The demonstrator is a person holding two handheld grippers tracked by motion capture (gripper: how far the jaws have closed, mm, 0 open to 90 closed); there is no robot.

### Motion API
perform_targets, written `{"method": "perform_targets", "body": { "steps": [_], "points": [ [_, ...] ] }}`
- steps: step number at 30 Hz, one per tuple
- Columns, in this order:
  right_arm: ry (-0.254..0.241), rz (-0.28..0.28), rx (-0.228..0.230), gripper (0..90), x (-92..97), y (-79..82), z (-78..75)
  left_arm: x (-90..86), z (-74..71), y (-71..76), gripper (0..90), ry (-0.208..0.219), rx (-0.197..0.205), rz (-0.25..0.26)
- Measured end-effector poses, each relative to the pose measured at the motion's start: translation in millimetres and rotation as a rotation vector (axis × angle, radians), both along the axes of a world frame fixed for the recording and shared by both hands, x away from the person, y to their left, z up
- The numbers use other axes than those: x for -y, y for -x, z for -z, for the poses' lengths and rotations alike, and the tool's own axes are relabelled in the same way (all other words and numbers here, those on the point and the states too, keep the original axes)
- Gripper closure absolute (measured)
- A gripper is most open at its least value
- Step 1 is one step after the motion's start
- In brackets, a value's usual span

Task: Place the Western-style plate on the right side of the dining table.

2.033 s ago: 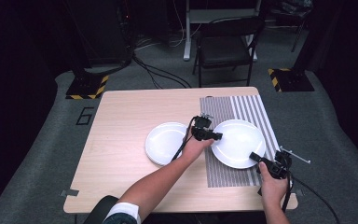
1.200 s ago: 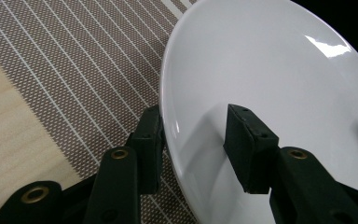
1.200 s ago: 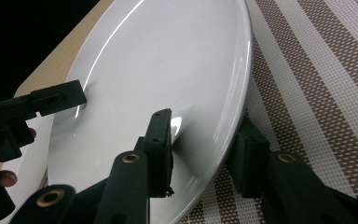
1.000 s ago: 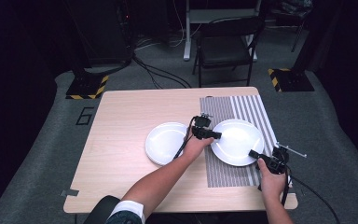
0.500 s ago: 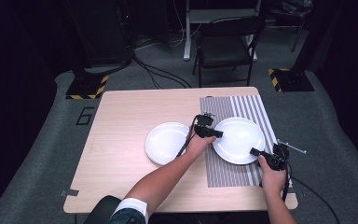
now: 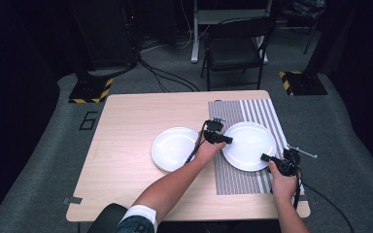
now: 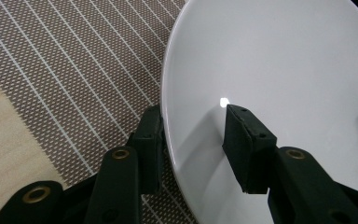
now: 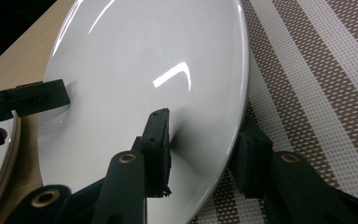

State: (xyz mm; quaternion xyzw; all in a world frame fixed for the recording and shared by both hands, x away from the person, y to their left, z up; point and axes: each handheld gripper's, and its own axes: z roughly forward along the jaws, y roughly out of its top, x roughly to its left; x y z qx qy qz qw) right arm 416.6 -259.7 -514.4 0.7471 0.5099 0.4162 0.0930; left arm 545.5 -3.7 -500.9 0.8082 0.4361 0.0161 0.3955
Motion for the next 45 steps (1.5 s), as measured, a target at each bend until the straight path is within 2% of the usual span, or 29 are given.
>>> {"method": "perform_targets", "body": {
  "steps": [8, 9, 15, 20, 25, 30, 34, 42, 43, 45],
  "points": [
    [0.048, -0.006, -0.008, 59.4, -3.3, -1.7, 1.9, 2.4, 2.4, 0.0, 58.6, -0.017, -0.002, -0.006],
    [0.054, -0.005, -0.006, 59.3, -3.7, -1.8, 1.8, 1.4, 2.6, -0.8, 58.6, -0.025, -0.003, 0.006],
    [0.073, -0.011, -0.003, 58.2, -5.1, -1.8, 1.5, 3.6, 3.5, 0.0, 57.7, -0.02, -0.002, -0.013],
    [0.099, -0.014, 0.004, 57.1, -6.6, -2.6, 1.2, 3.5, 3.5, -0.1, 57.3, -0.032, 0.001, -0.008],
    [0.11, -0.01, -0.01, 56.2, -8.4, -4.0, -0.6, 3.0, 4.8, -1.2, 56.8, -0.042, 0.002, 0.003],
    [0.149, -0.014, -0.002, 54.6, -10.6, -4.1, -0.6, 4.6, 6.6, -1.0, 56.1, -0.041, 0.002, -0.006],
    [0.156, -0.007, -0.006, 54.5, -11.5, -4.2, -1.0, 4.8, 7.5, -1.3, 55.9, -0.042, -0.002, -0.01],
    [0.172, -0.005, -0.007, 53.9, -12.2, -3.9, -1.4, 7.1, 7.5, -0.3, 56.1, -0.056, 0.013, -0.012],
    [0.197, -0.006, -0.009, 53.6, -12.3, -4.1, -1.4, 7.4, 7.3, -0.1, 56.1, -0.063, 0.016, -0.009],
    [0.199, -0.005, -0.01, 53.7, -12.2, -4.1, -1.5, 7.7, 7.6, 0.1, 56.1, -0.061, 0.019, -0.011]
  ]
}}
